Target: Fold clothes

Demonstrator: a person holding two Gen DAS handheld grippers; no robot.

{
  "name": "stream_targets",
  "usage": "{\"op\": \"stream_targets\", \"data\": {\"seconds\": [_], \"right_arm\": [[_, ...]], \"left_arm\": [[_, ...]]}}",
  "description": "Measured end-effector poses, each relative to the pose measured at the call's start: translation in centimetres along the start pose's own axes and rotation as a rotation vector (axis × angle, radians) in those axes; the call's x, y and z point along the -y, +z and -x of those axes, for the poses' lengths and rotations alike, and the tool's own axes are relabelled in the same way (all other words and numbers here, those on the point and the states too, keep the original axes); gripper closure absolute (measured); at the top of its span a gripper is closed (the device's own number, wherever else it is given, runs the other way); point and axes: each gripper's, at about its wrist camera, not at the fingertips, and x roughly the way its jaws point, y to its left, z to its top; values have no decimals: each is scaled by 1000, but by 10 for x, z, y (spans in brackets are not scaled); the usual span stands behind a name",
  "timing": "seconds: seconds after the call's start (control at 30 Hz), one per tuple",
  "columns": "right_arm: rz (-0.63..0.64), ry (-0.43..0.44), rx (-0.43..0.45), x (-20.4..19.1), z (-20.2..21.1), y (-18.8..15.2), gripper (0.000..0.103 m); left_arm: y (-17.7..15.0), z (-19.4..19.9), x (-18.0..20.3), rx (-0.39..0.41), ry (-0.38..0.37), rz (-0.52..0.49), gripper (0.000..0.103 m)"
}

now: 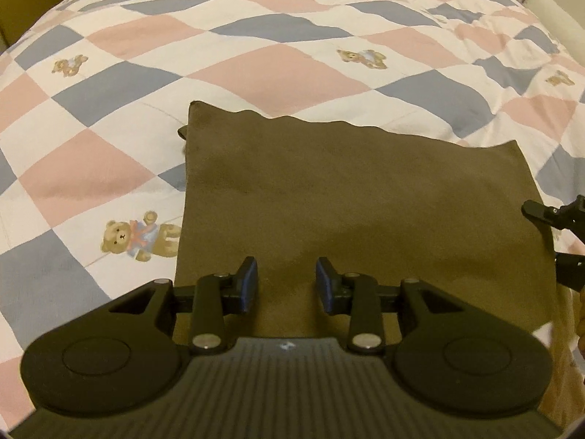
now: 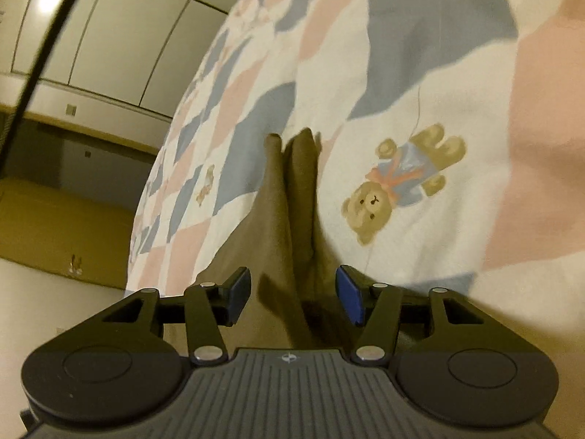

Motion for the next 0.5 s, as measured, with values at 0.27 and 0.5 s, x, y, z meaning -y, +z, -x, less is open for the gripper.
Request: {"op": "stream_targets", "data": {"seconds": [0.27,0.5], "right_arm": [[-8,62,-49,8,-28,3,70],[122,-140,-39,-24,-34,-4,83]], "left_arm": [[1,-15,-15,-18,-40,33,72],[6,-22,-34,-25,-122,-20,76]]}}
